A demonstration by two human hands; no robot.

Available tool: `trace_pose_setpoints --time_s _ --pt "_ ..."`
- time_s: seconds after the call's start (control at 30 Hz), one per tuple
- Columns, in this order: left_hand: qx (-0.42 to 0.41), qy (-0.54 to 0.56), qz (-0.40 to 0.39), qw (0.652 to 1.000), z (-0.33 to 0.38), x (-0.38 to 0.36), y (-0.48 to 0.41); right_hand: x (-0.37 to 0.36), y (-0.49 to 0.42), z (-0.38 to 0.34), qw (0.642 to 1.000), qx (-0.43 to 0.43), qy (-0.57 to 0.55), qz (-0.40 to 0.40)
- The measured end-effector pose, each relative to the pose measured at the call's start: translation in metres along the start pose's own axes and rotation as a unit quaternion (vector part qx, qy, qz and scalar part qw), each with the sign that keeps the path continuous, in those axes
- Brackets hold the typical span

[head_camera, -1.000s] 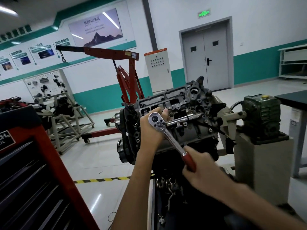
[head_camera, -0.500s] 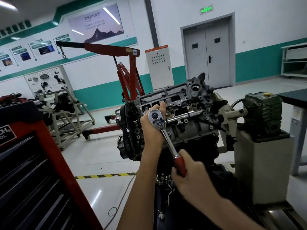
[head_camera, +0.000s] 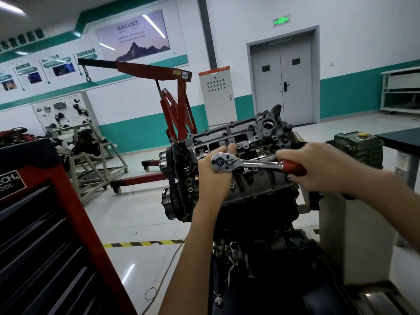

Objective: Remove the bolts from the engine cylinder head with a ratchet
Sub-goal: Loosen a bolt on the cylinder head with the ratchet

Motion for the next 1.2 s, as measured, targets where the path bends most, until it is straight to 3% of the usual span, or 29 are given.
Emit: trace_pose_setpoints --time_s 0.1,0.2,0.3,0.37,0.43,0.53,0.6,0.67,0.73,0.83,0.93,1.03,1.1,1.2 --pt "0.01 0.042 0.044 0.998 -0.005 -0.003 0.006 -0.052 0.028 -0.016 0.984 -0.069 -0.162 0.034" --pt "0.021 0.061 0.056 0.996 -0.003 -0.012 0.001 -0.102 0.048 -0.052 0.915 -0.14 -0.35 0.144" --pt "0.041 0.131 0.044 0.99 -0.006 -0.016 0.001 -0.13 0.043 -0.086 0.869 -0.144 -0.448 0.156" --pt "0.047 0.105 0.03 0.993 -0.012 -0.009 0.001 -0.119 0.039 -0.082 0.887 -0.13 -0.426 0.12" --pt "0.0 0.037 0.015 0.999 -0.012 0.002 -0.001 -0.092 0.036 -0.062 0.924 -0.087 -0.37 0.052" --pt "-0.033 -0.021 -0.038 0.998 -0.007 0.01 -0.009 -0.042 0.019 -0.025 0.98 -0.026 -0.189 -0.051" --pt "-0.042 -0.047 -0.062 0.996 -0.002 0.008 -0.011 -0.008 0.003 -0.007 0.999 0.002 -0.04 -0.025" --pt "-0.039 -0.049 -0.051 0.997 0.001 0.003 -0.009 0.007 -0.004 -0.001 1.0 0.018 0.004 0.022" --pt "-0.013 -0.01 -0.002 1.0 -0.001 -0.001 -0.006 -0.008 0.005 -0.004 0.999 0.002 -0.026 0.024" --pt "0.001 0.039 0.058 0.998 -0.006 -0.006 -0.002 -0.055 0.033 -0.022 0.981 -0.062 -0.168 0.074" --pt "0.024 0.065 0.073 0.995 -0.006 -0.013 -0.003 -0.097 0.047 -0.051 0.919 -0.13 -0.341 0.147" --pt "0.001 0.085 0.06 0.995 -0.006 -0.014 -0.003 -0.119 0.046 -0.08 0.876 -0.132 -0.442 0.14" --pt "-0.021 0.04 0.024 0.999 -0.006 -0.013 -0.004 -0.107 0.046 -0.07 0.896 -0.125 -0.411 0.113" --pt "-0.04 -0.039 -0.048 0.997 -0.006 -0.004 -0.01 -0.062 0.037 -0.03 0.96 -0.07 -0.269 0.024"
Point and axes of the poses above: each hand's wrist, its own y-axis away from the middle knuckle, its own x-axis out of the back of the hand, z = x × y, the point moved 5 cm from there along -y, towards the middle knuckle, and after that the axes turned 11 degrees about -y, right-handed, at the moved point
